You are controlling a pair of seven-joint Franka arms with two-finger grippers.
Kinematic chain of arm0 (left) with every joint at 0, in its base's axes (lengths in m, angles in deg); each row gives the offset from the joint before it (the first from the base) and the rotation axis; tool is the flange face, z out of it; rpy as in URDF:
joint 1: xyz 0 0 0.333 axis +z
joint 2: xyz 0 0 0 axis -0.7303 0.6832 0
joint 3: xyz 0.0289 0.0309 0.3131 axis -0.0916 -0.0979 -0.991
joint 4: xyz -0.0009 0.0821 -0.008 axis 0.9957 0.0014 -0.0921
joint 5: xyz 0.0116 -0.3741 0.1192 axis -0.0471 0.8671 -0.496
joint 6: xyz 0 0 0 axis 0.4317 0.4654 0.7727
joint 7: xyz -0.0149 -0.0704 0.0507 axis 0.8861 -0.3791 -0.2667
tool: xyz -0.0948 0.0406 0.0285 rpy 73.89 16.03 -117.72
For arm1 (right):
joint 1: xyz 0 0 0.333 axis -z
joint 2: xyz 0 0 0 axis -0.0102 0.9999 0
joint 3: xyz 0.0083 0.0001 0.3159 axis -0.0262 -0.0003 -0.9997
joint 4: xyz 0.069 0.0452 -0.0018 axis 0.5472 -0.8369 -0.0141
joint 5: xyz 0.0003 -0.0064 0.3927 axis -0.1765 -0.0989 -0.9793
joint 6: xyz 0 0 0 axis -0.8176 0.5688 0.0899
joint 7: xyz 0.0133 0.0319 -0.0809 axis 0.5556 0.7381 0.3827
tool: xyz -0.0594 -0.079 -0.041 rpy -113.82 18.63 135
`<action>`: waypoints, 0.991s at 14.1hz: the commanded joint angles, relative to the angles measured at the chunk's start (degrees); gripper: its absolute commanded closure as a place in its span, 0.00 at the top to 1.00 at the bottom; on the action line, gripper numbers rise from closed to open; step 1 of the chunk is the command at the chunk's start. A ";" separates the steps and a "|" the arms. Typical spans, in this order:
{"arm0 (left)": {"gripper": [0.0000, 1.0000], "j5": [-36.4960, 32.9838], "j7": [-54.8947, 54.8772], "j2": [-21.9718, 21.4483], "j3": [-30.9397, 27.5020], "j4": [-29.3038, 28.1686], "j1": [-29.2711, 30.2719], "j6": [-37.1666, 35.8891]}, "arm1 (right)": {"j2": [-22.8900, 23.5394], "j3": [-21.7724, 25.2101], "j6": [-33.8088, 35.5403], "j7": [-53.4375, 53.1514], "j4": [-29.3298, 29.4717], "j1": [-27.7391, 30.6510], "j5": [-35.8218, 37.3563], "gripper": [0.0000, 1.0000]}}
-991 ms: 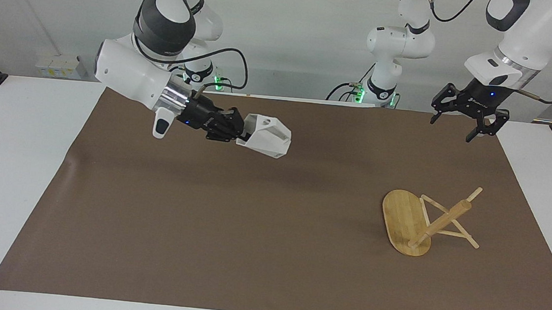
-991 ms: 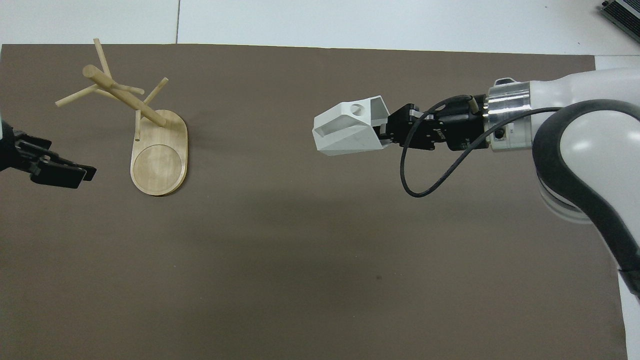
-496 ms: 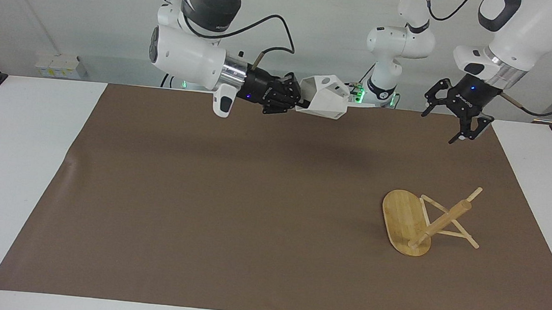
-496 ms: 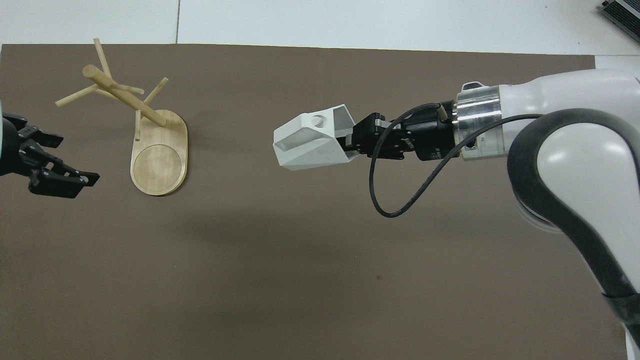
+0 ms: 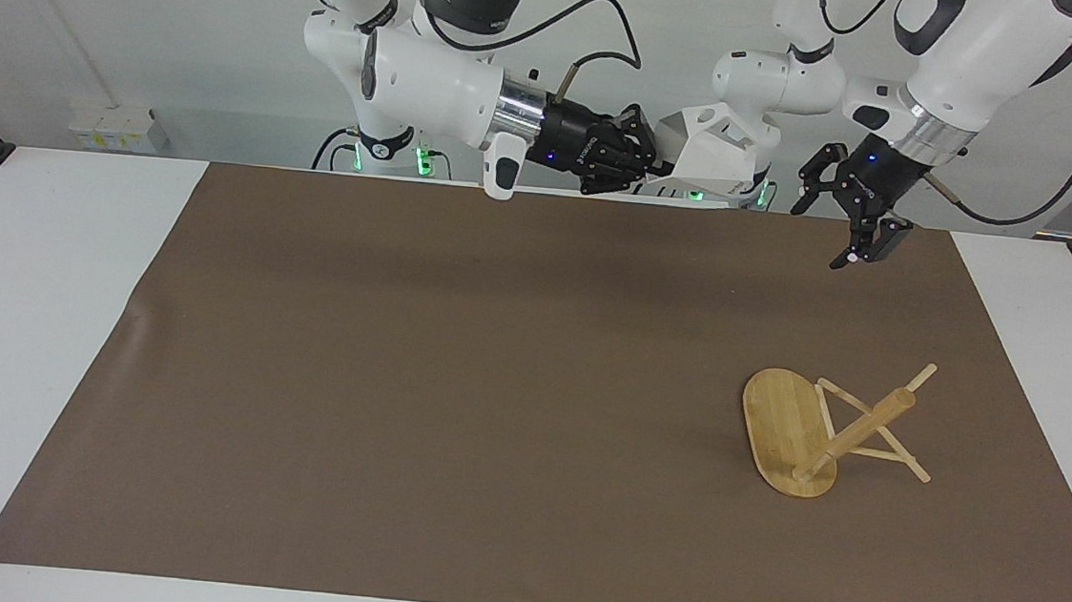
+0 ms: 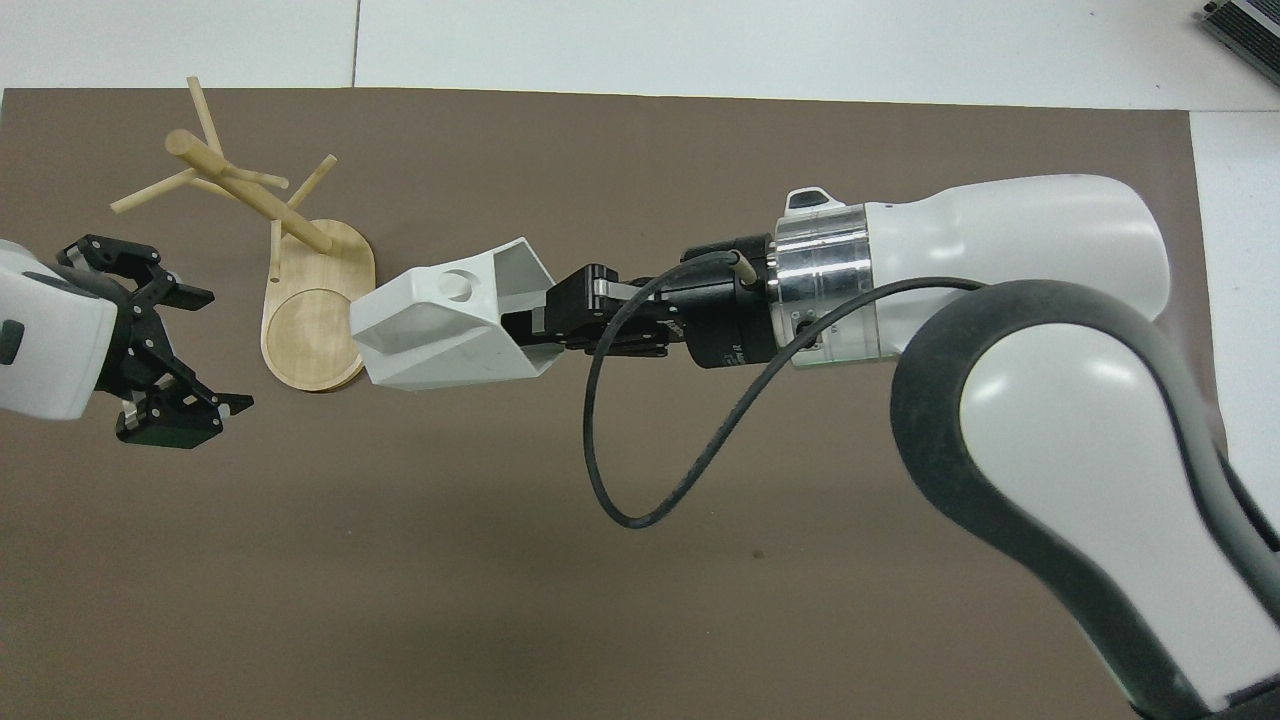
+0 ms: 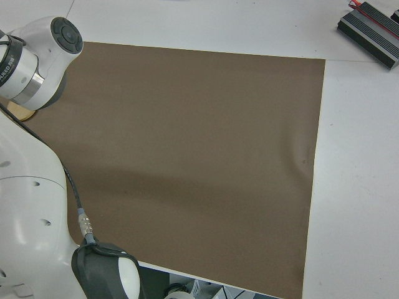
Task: Hang cup on rack
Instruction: 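Lift the cup with the right gripper while the left gripper advances, then carry the cup to the left gripper while the left gripper grasps it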
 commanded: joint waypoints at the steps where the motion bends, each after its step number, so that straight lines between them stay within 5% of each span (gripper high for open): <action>1: 1.00 2.87 -1.72 -1.27 -0.45 1.76 -0.84 -2.78 | 0.26 -0.34 -0.47 -1.82 0.56 -0.10 -1.23 0.00; 14: 1.00 12.98 1.88 -1.18 2.80 8.36 -1.36 -3.57 | -0.18 0.01 -0.56 -2.88 -0.59 -0.36 -0.18 0.00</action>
